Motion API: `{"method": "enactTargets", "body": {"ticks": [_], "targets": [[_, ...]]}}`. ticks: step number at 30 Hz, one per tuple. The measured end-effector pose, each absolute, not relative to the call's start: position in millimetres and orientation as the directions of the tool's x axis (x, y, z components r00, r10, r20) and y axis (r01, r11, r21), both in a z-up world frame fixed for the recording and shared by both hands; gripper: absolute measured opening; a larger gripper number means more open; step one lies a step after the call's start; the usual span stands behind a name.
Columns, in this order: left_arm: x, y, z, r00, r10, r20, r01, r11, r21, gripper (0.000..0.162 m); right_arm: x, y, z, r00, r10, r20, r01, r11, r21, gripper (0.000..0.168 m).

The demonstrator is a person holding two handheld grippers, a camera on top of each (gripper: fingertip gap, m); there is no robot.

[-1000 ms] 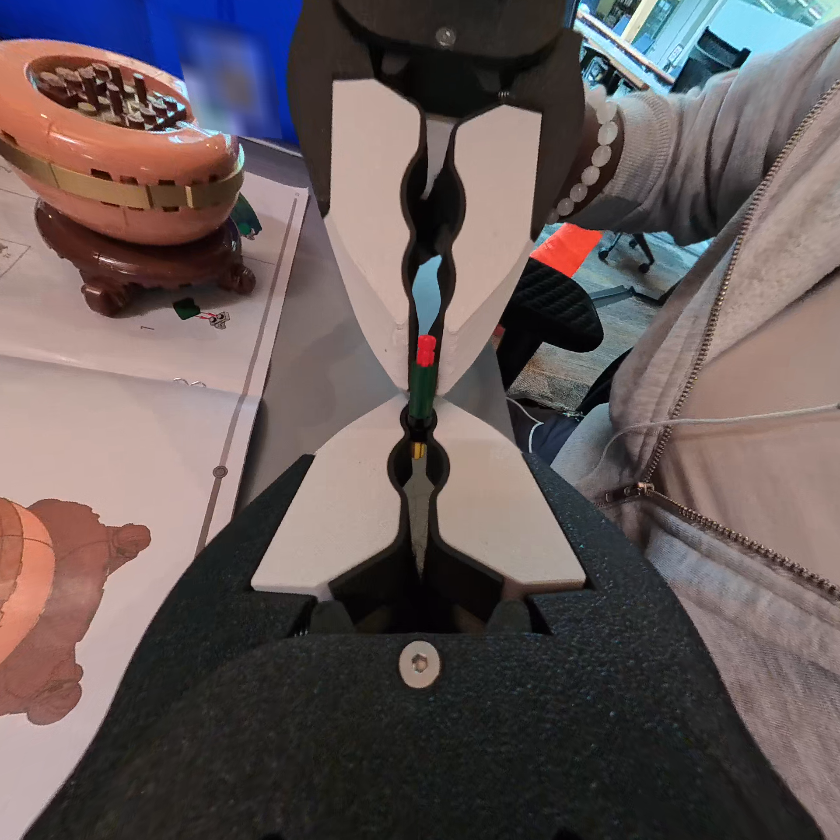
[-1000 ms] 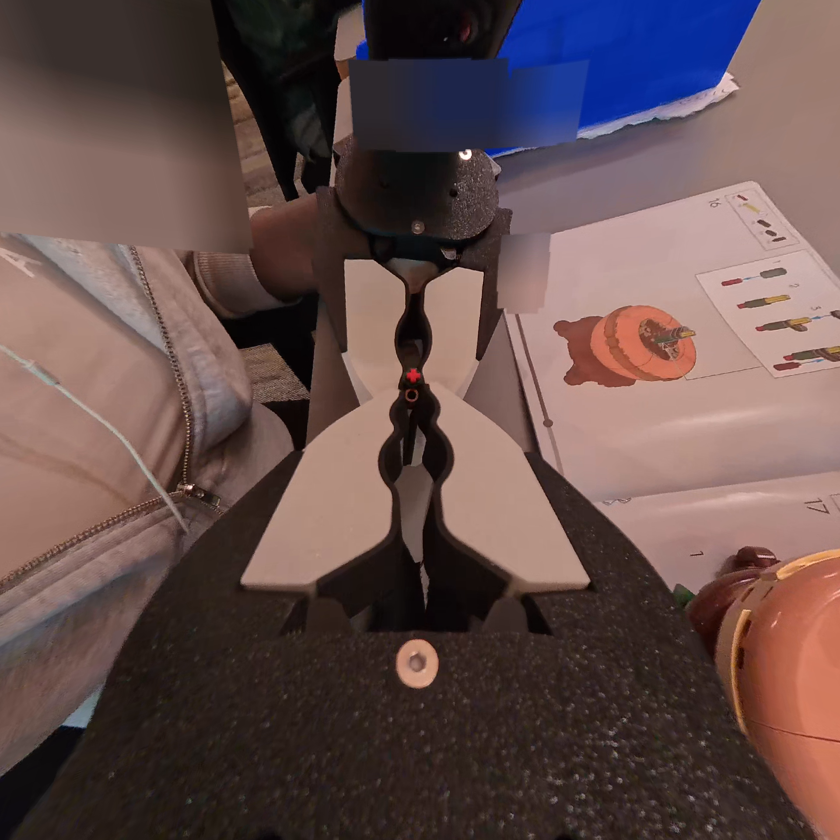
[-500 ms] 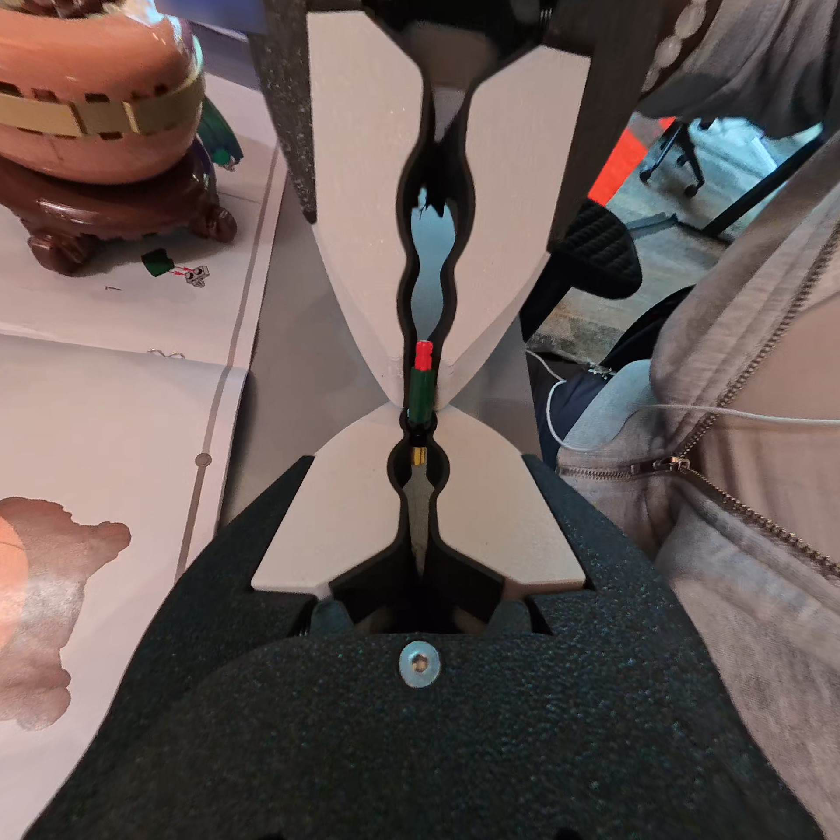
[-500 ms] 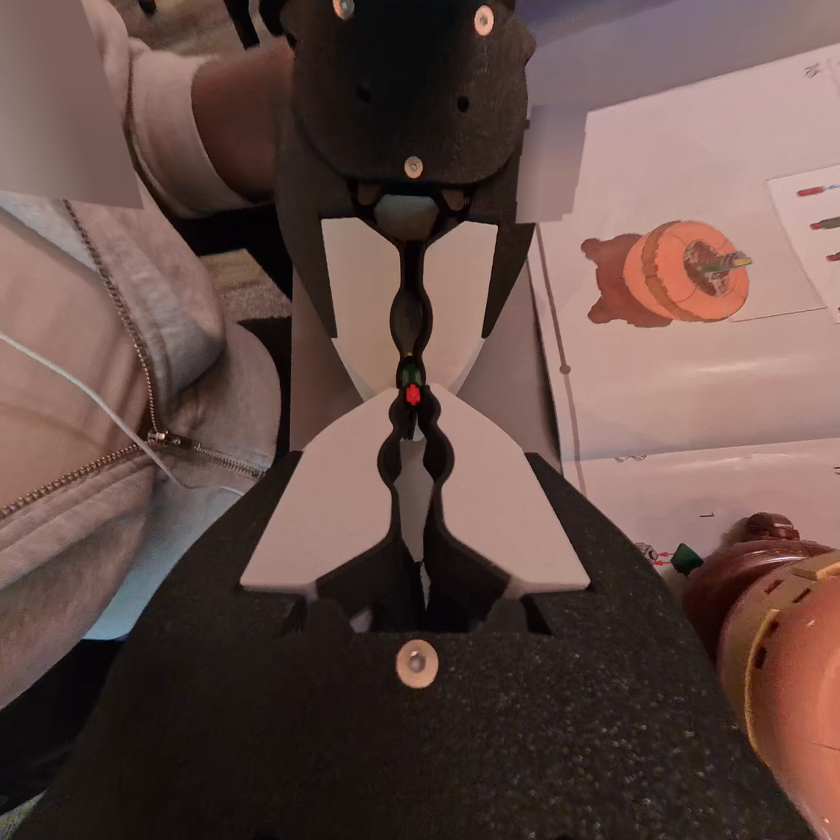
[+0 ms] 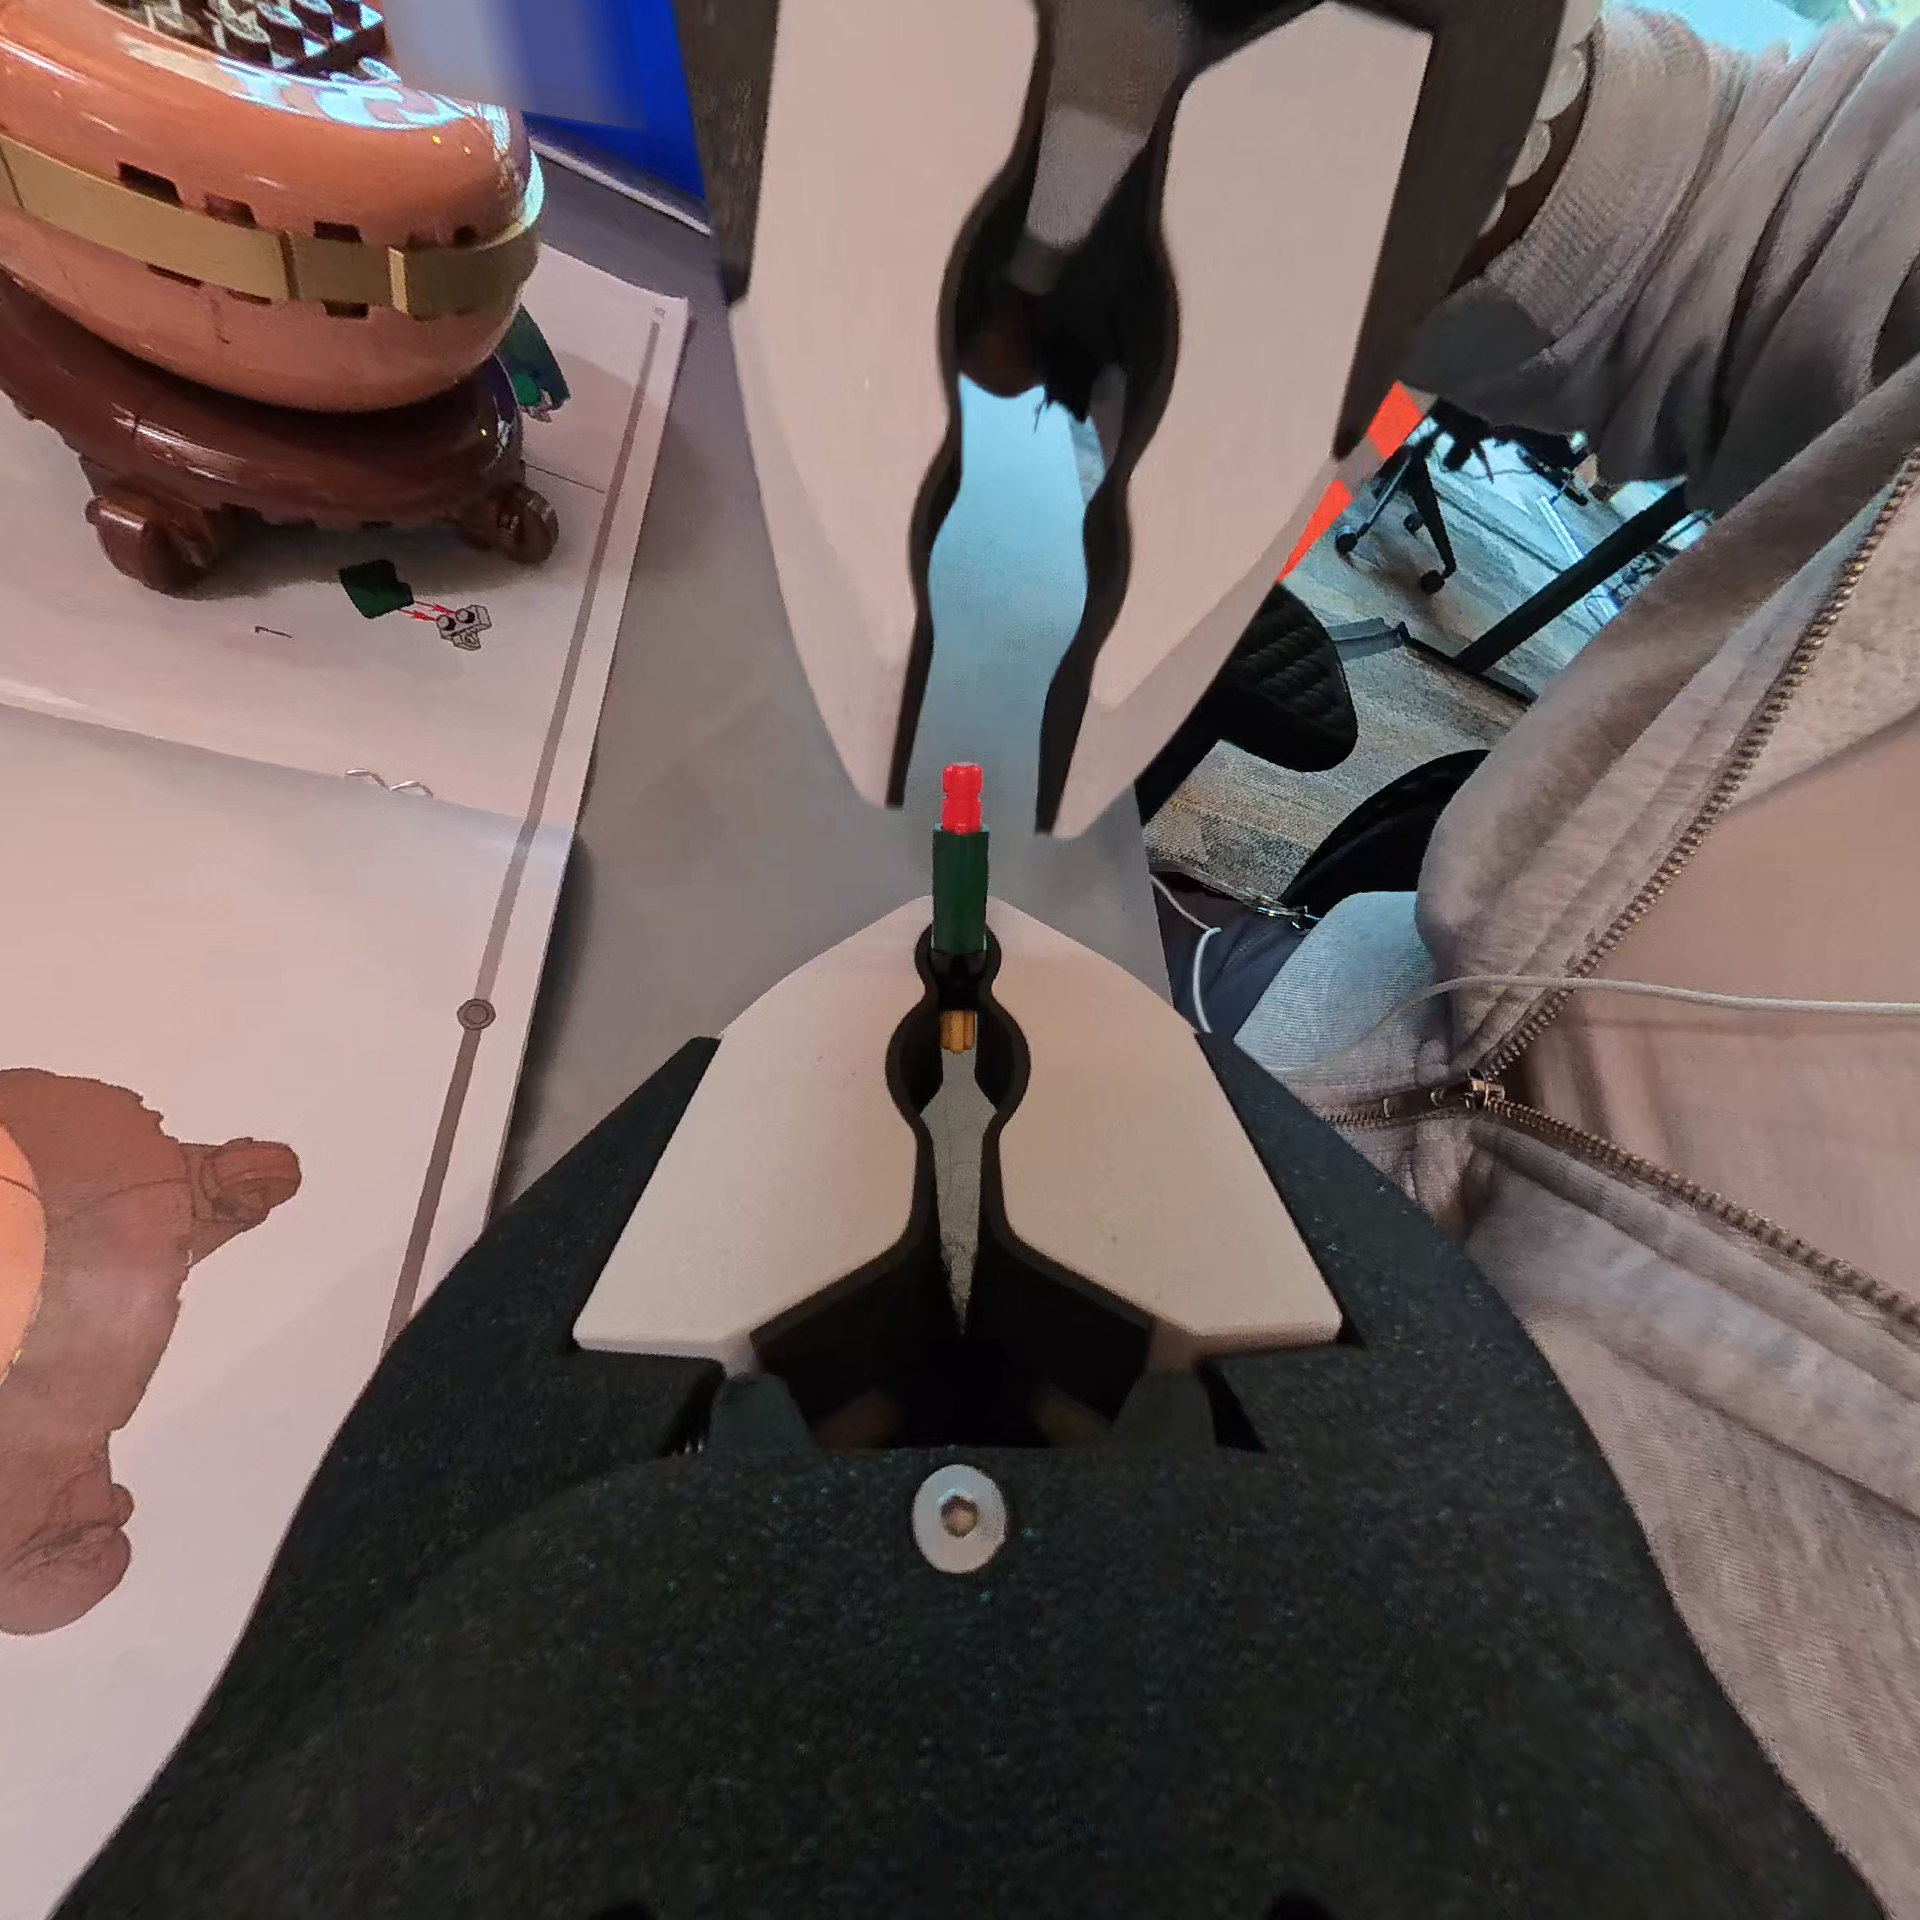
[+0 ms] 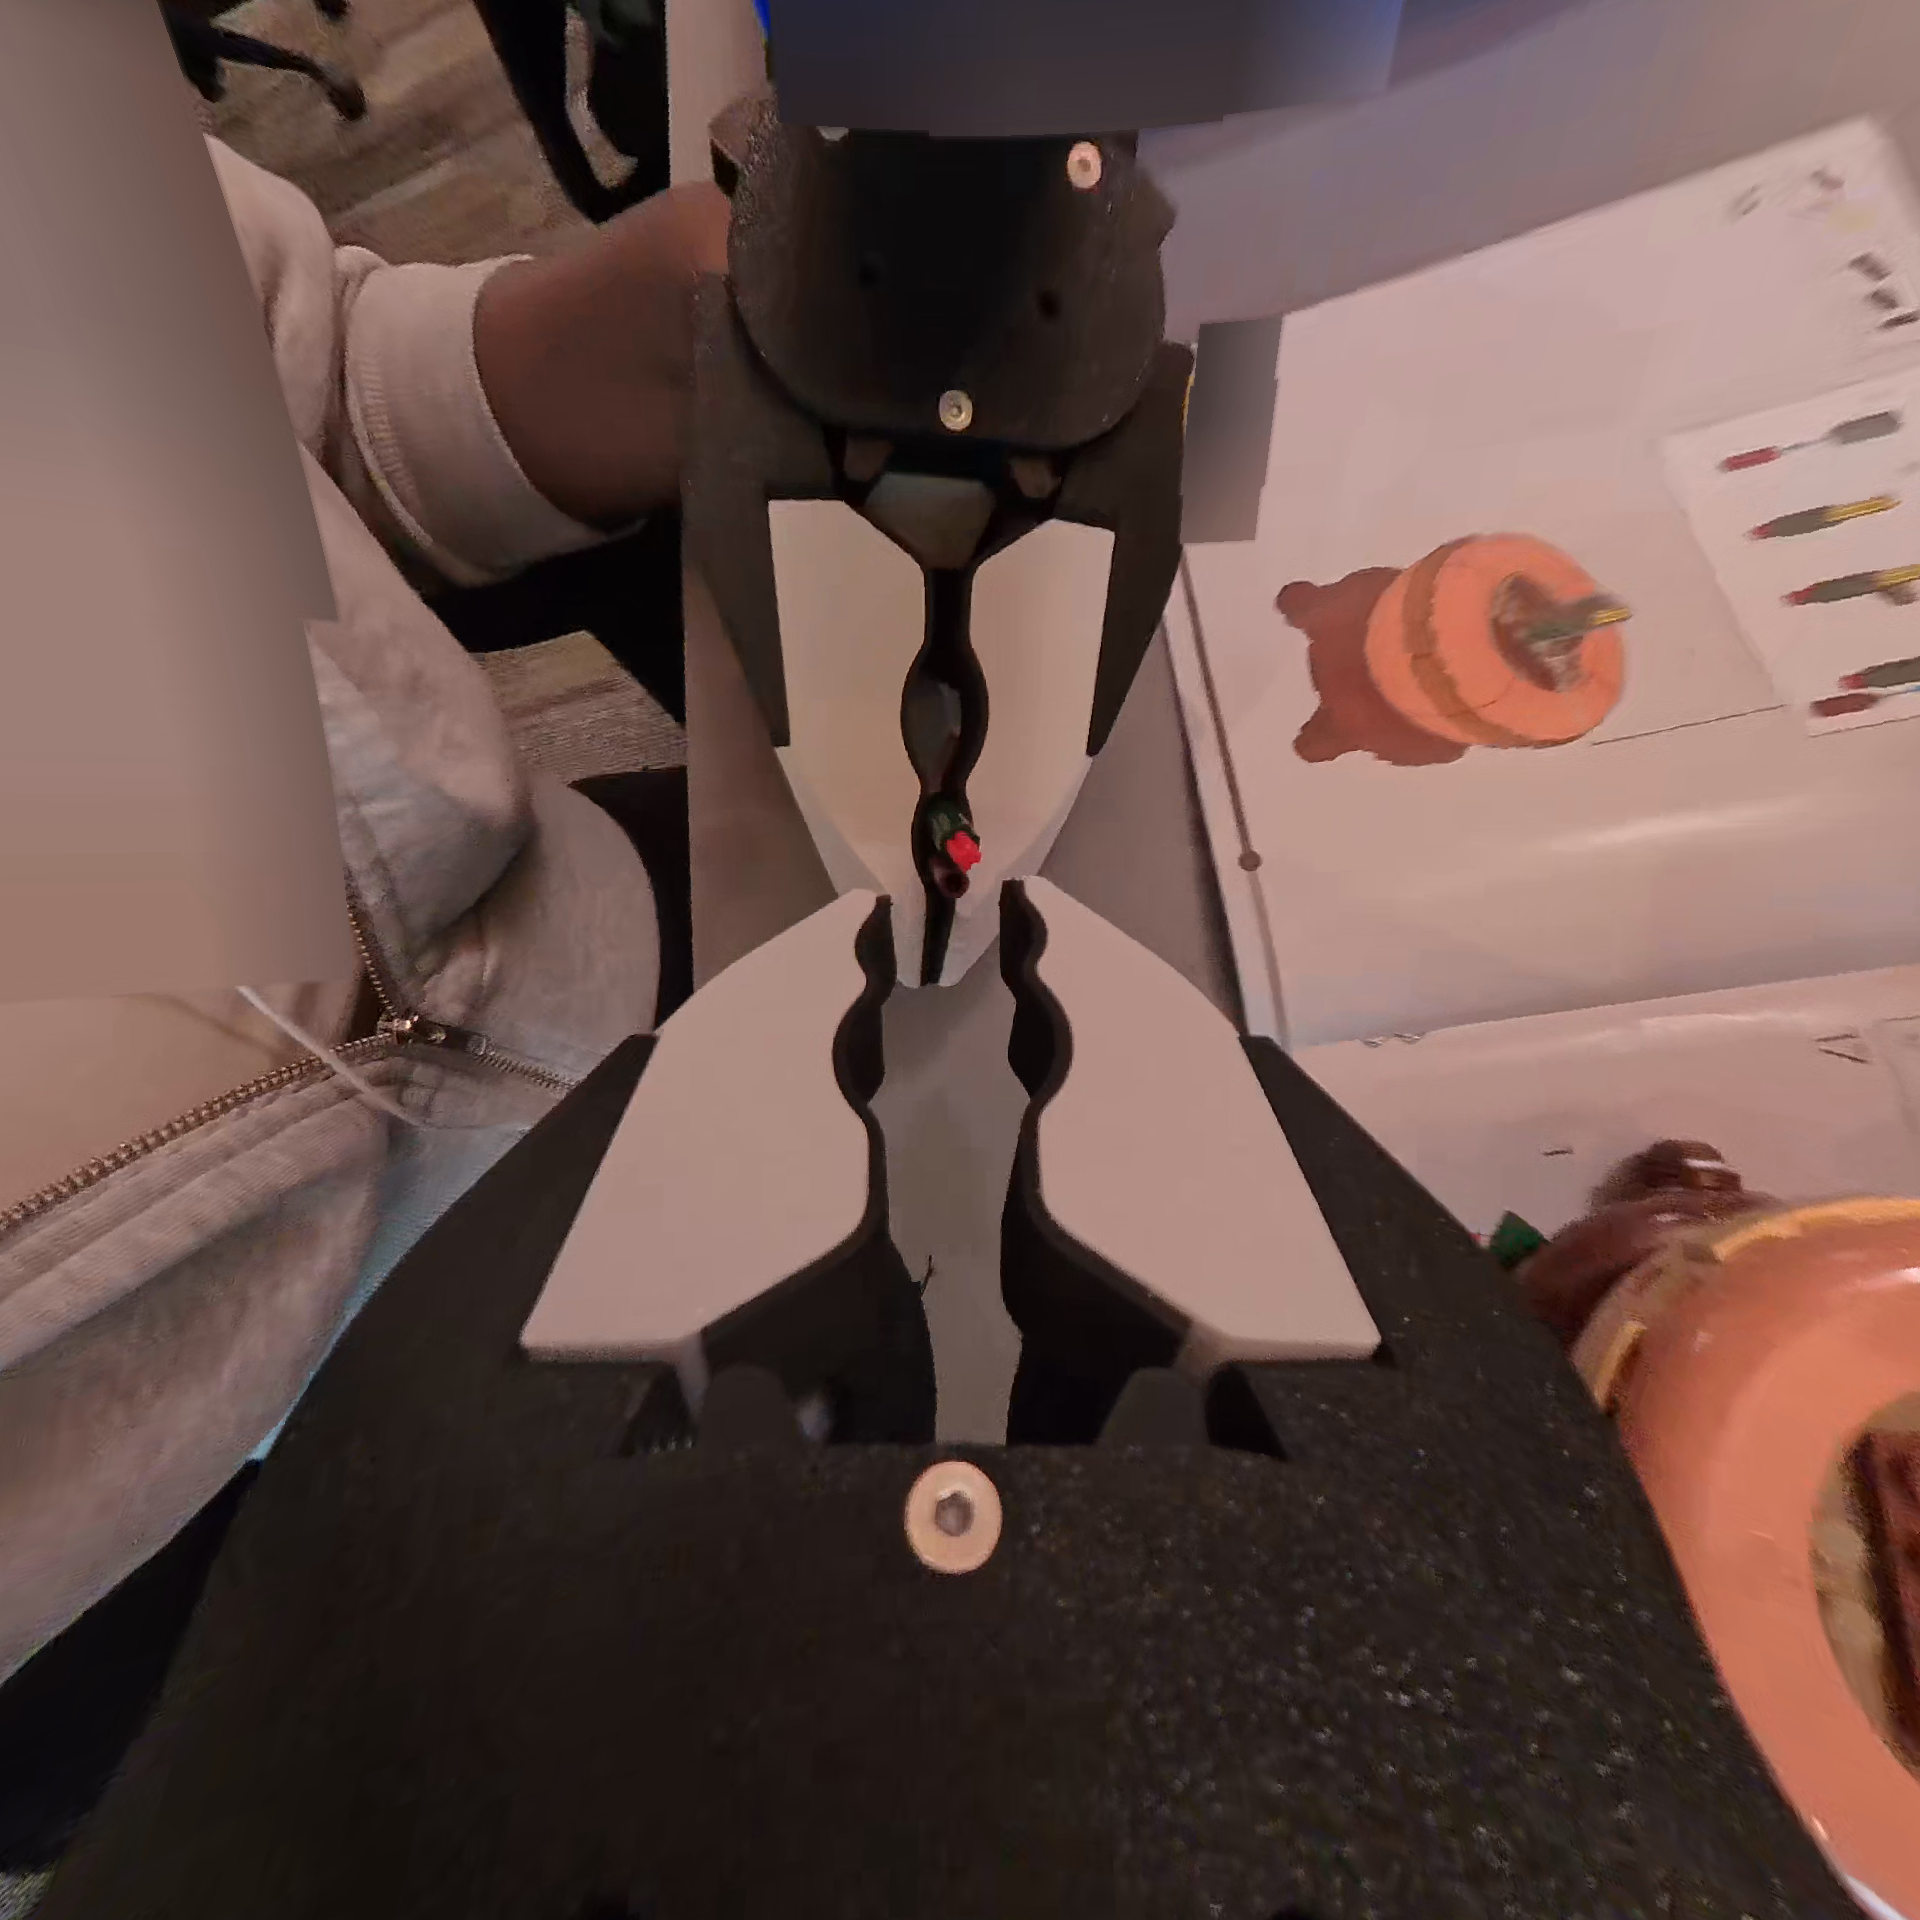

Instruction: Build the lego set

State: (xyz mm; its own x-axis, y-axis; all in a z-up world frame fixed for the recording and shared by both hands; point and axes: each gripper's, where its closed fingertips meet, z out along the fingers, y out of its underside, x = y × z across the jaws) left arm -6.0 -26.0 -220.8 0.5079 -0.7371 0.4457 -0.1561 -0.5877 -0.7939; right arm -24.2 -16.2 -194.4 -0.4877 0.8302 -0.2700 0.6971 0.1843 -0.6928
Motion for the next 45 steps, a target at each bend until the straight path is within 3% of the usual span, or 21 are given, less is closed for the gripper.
{"method": "enactTargets", "body": {"ticks": [4, 13, 21, 22, 25, 28, 33, 34, 37, 39, 45], "targets": [[-5.0, -27.2, -221.1, 0.504, -0.744, 0.439, -0.166, -0.583, -0.795, 0.0, -28.2, -20.7, -197.4, -0.502, 0.802, -0.324, 0.71, 0.168, -0.684, 0.006], [-5.3, -28.4, -221.4, 0.521, -0.757, 0.395, -0.19, -0.553, -0.811, 0.0, -28.1, -23.2, -199.9, -0.55, 0.796, -0.254, 0.699, 0.272, -0.661, 0.005], [-0.4, -35.4, -227.9, 0.501, -0.771, 0.393, -0.251, -0.564, -0.787, 0.0, -21.6, -29.2, -203.7, -0.527, 0.81, -0.258, 0.686, 0.225, -0.692, 0.005], [0.2, -36.8, -225.5, 0.487, -0.773, 0.406, -0.236, -0.565, -0.791, 0.002, -21.2, -31.2, -201.3, -0.523, 0.808, -0.271, 0.675, 0.199, -0.71, 0.005], [-8.1, -35.0, -217.8, 0.484, -0.754, 0.444, -0.165, -0.577, -0.8, 0.038, -22.7, -24.0, -190.4, -0.476, 0.839, -0.263, 0.63, 0.116, -0.768, 0.005], [-26.7, -18.0, -204.3, 0.551, -0.726, 0.41, -0.054, -0.522, -0.851, 0.054, -26.6, -1.0, -178.3, -0.375, 0.899, -0.226, 0.547, 0.018, -0.837, 0.005], [-61.9, 15.3, -169.7, 0.748, -0.619, 0.241, 0.105, -0.248, -0.963, 0.07, -43.1, 24.3, -145.0, -0.23, 0.936, -0.267, 0.176, -0.23, -0.957, 0.005], [-70.5, 19.8, -166.6, 0.794, -0.577, 0.192, 0.093, -0.197, -0.976, 0.067, -45.1, 30.0, -144.5, -0.193, 0.94, -0.281, 0.117, -0.262, -0.958, 0.005], [-87.8, 24.4, -156.3, 0.873, -0.48, 0.084, 0.058, -0.068, -0.996, 0.039, -46.9, 36.1, -147.0, -0.143, 0.937, -0.319, -0.011, -0.324, -0.946, 0.005], [-96.4, 26.5, -153.4, 0.897, -0.433, 0.083, 0.068, -0.049, -0.996, 0.034, -45.4, 38.8, -151.3, -0.115, 0.94, -0.321, -0.05, -0.328, -0.943, 0.005], [-120.1, 29.1, -135.8, 0.929, -0.335, 0.158, 0.189, 0.062, -0.98, 0.069, -37.7, 43.3, -144.7, -0.065, 0.96, -0.273, -0.145, -0.28, -0.949, 0.005]]}}
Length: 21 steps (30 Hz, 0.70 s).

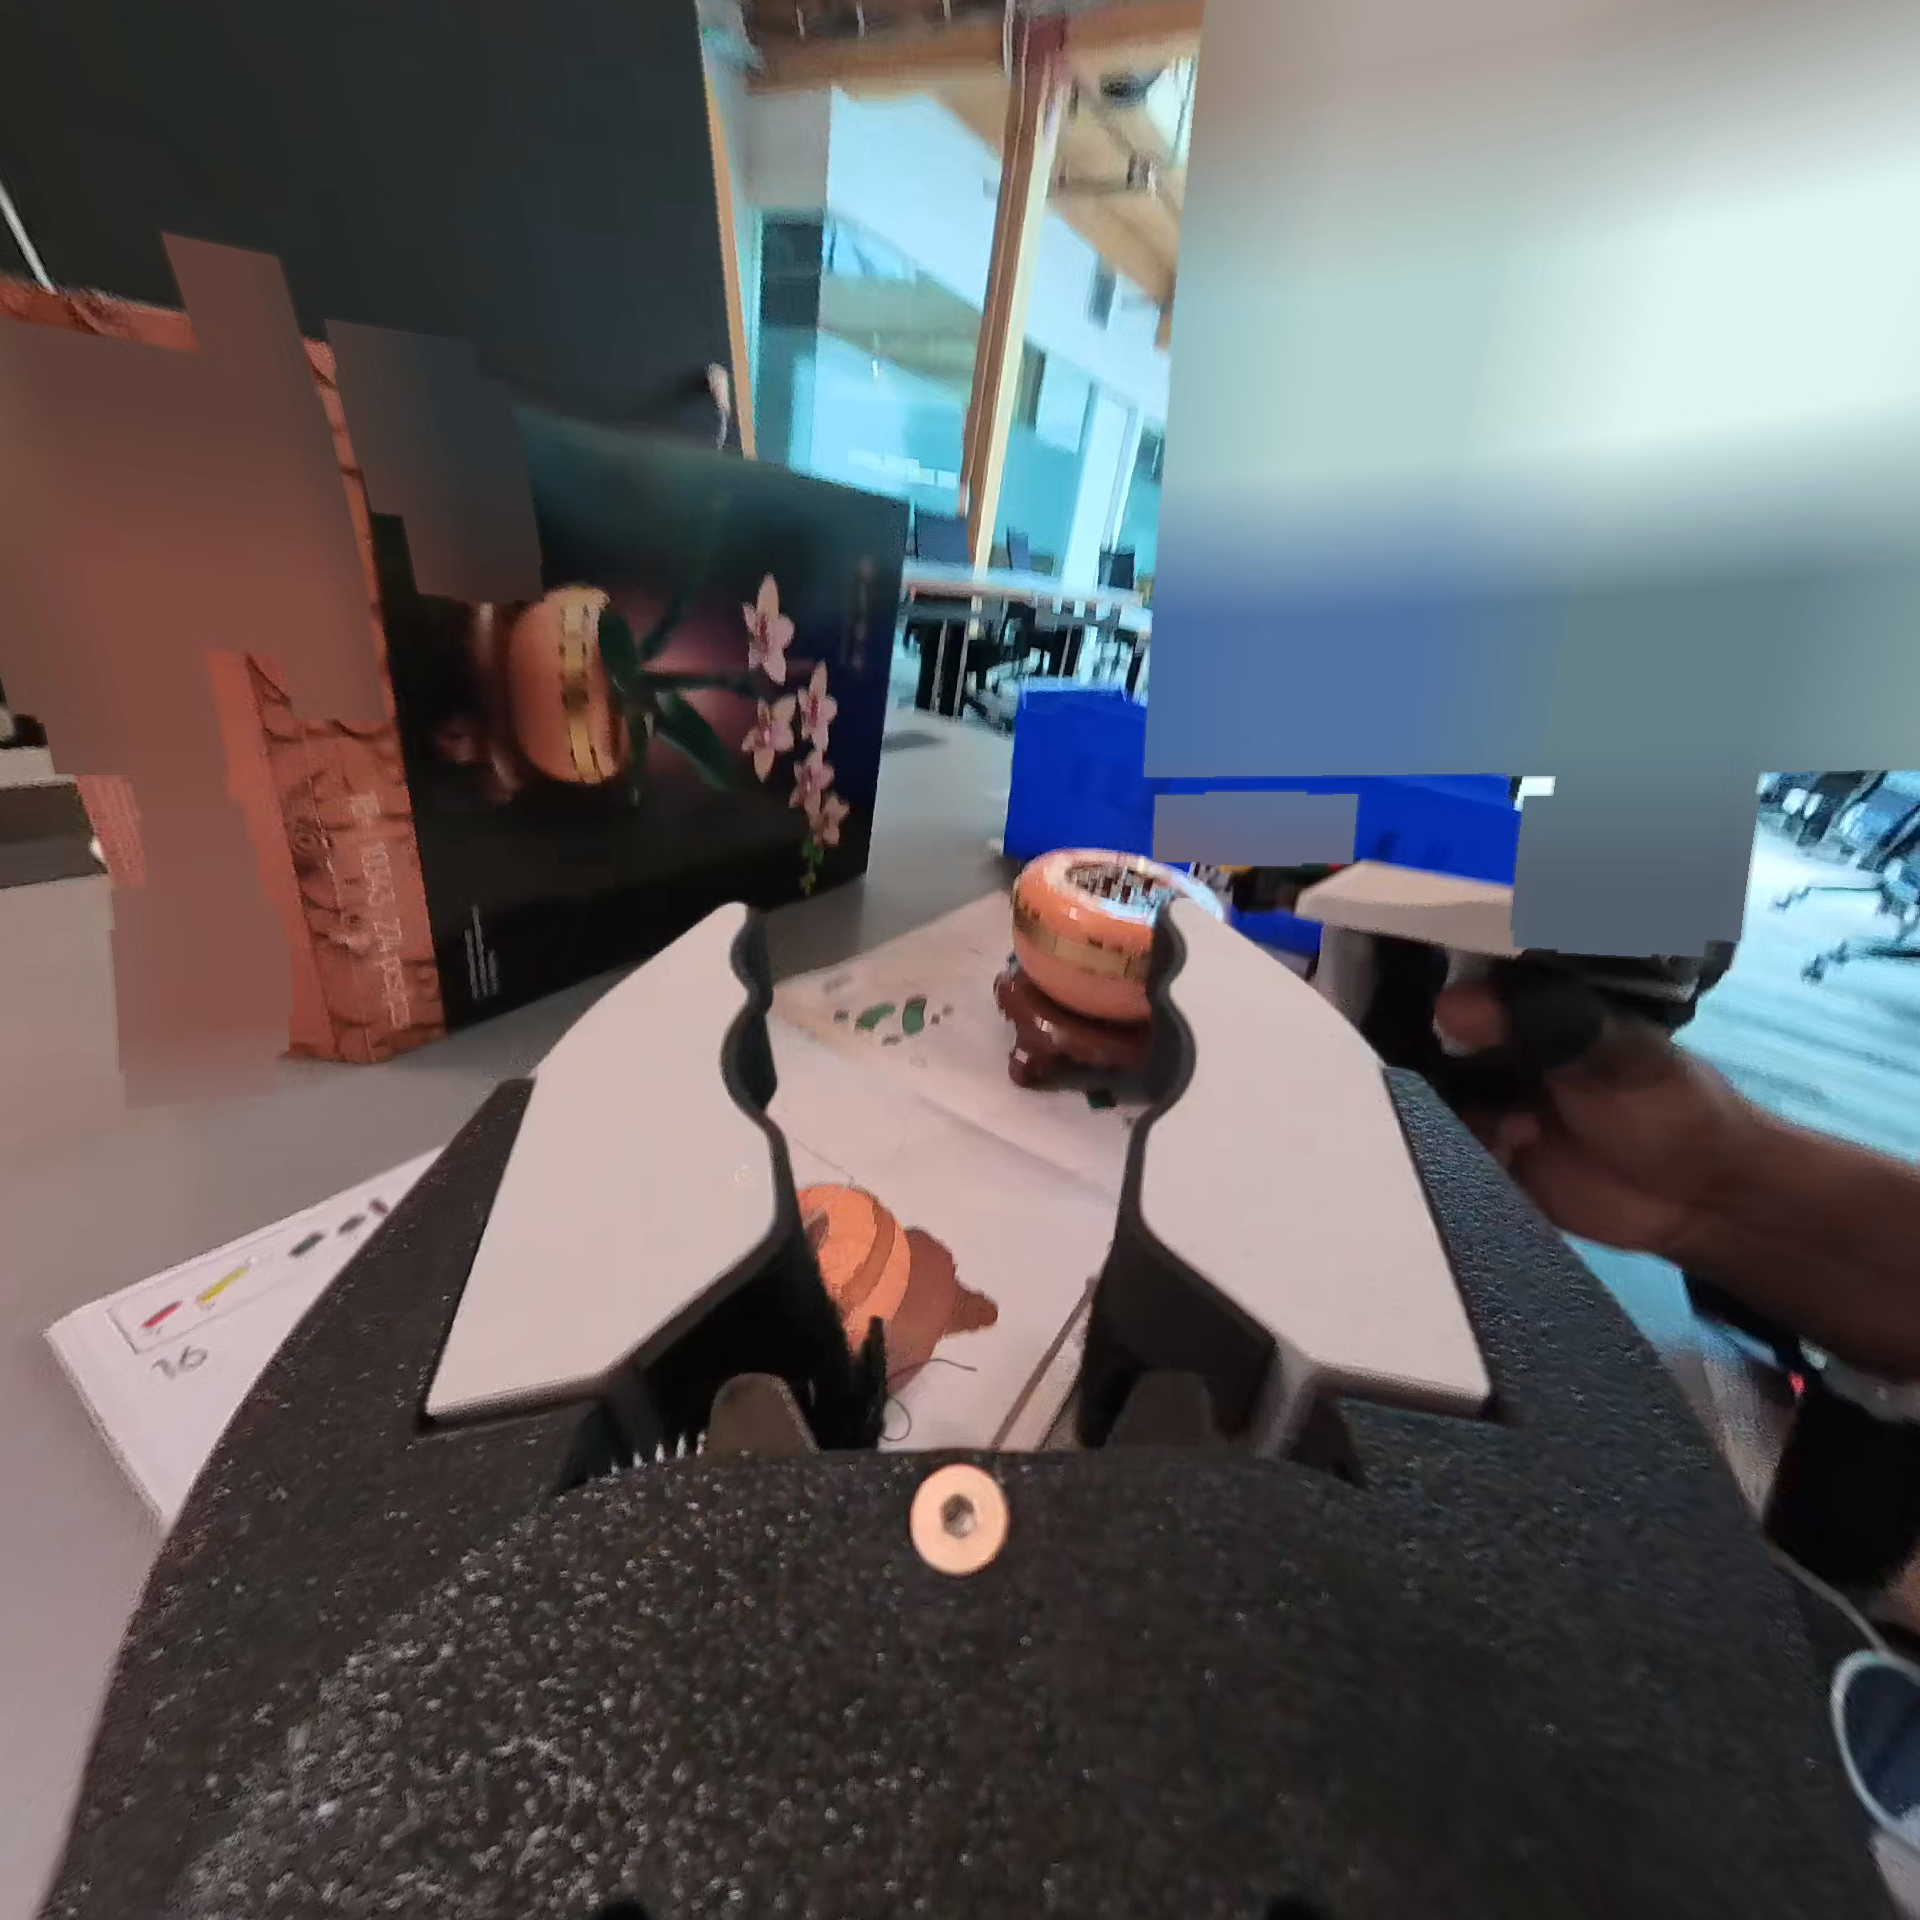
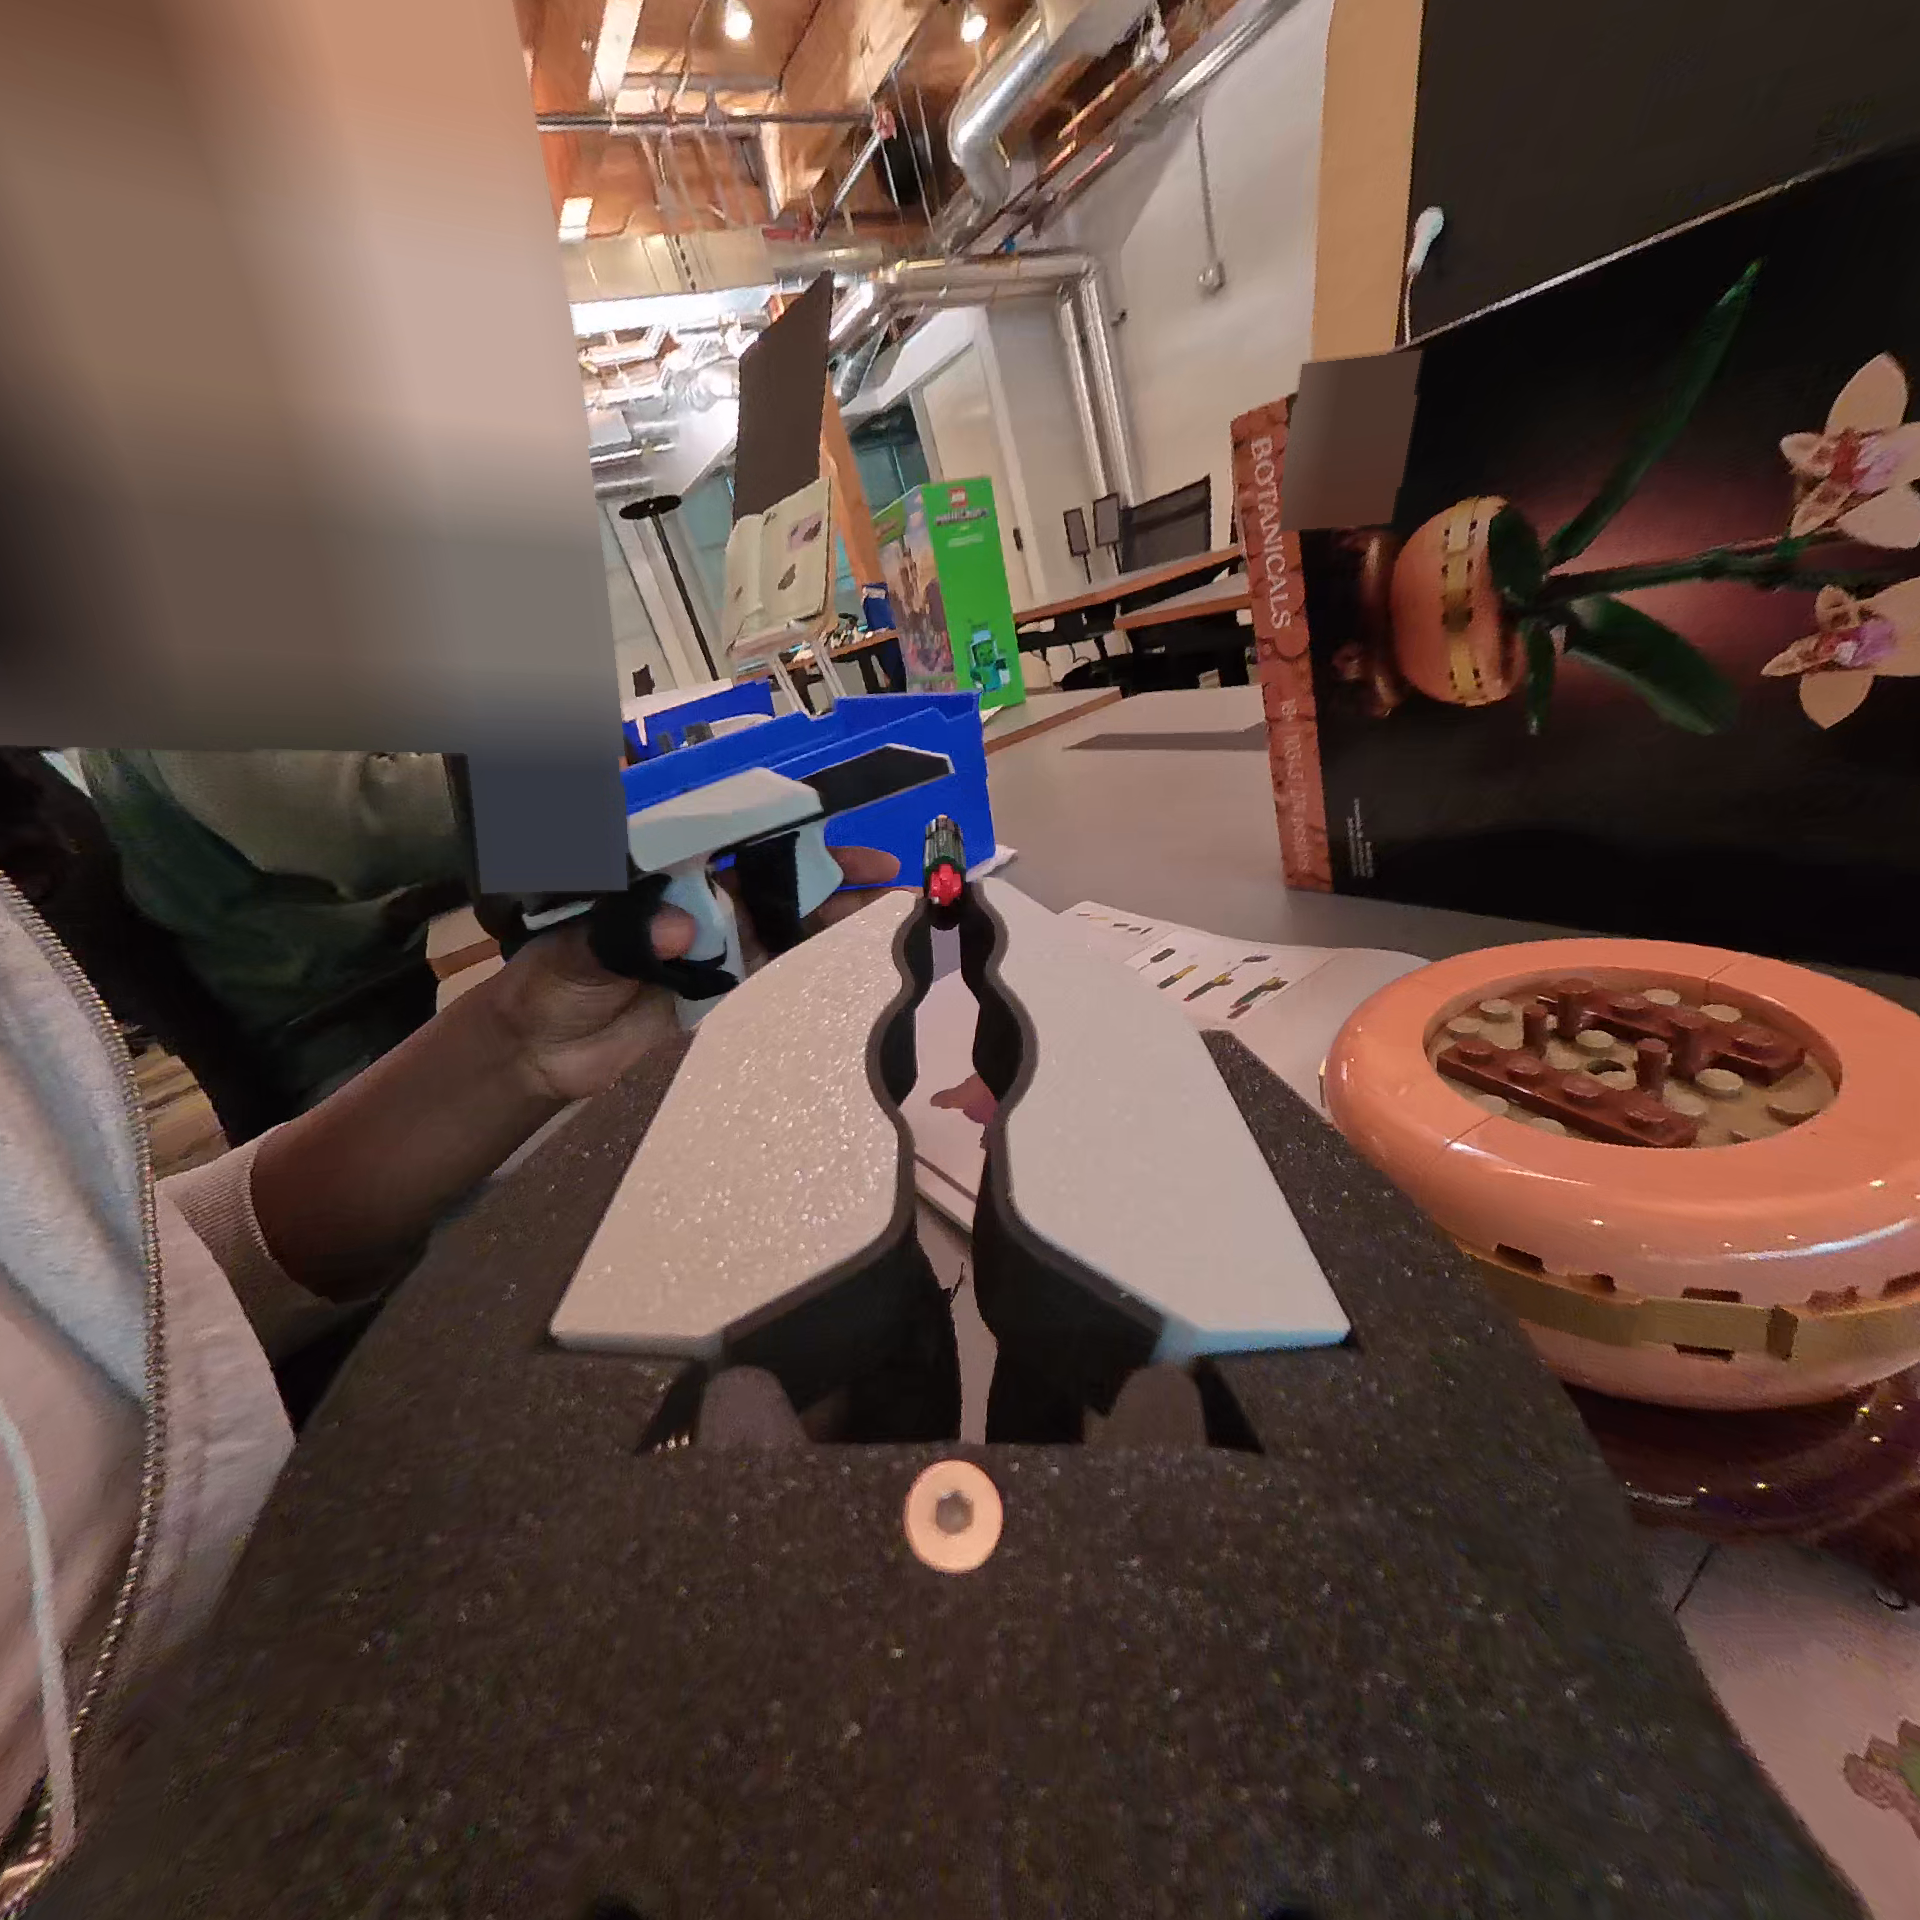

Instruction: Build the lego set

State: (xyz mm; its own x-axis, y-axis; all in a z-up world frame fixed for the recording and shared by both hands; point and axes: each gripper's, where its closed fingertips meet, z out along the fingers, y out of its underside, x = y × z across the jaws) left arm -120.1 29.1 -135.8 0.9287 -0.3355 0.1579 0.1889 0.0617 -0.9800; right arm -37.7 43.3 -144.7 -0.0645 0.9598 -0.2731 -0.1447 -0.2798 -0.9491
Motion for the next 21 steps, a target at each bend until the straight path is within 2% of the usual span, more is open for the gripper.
{"method": "enactTargets", "body": {"ticks": [2, 6, 11, 14, 16, 18, 21], "targets": [[-123.4, 25.0, -125.8, 0.925, -0.342, 0.163, 0.217, 0.128, -0.968, 0.063, -35.4, 41.5, -142.1, -0.073, 0.963, -0.258, -0.166, -0.267, -0.949, 0.005], [-141.6, 23.2, -123.4, 0.948, -0.259, 0.184, 0.228, 0.153, -0.962, 0.047, -33.6, 36.1, -139.5, -0.086, 0.972, -0.218, -0.183, -0.23, -0.956, 0.005], [-151.3, 18.4, -124.3, 0.94, -0.252, 0.229, 0.267, 0.126, -0.955, 0.0, -36.8, 25.9, -141.4, -0.106, 0.982, -0.157, -0.153, -0.172, -0.973, 0.005], [-135.9, 17.4, -130.0, 0.889, -0.365, 0.275, 0.306, 0.029, -0.952, 0.004, -40.6, 22.4, -145.2, -0.105, 0.985, -0.137, -0.114, -0.149, -0.982, 0.005], [-109.4, 12.8, -141.9, 0.817, -0.508, 0.272, 0.257, -0.101, -0.961, 0.022, -44.4, 24.7, -149.1, -0.091, 0.979, -0.181, -0.076, -0.188, -0.979, 0.005], [-81.3, 3.7, -154.5, 0.717, -0.632, 0.295, 0.2, -0.219, -0.955, 0.031, -48.1, 22.1, -151.9, -0.126, 0.959, -0.254, -0.029, -0.259, -0.965, 0.005], [-65.4, 1.1, -170.1, 0.682, -0.664, 0.306, 0.128, -0.303, -0.944, 0.041, -51.2, 16.4, -150.8, -0.175, 0.939, -0.297, 0.05, -0.293, -0.955, 0.005]]}}
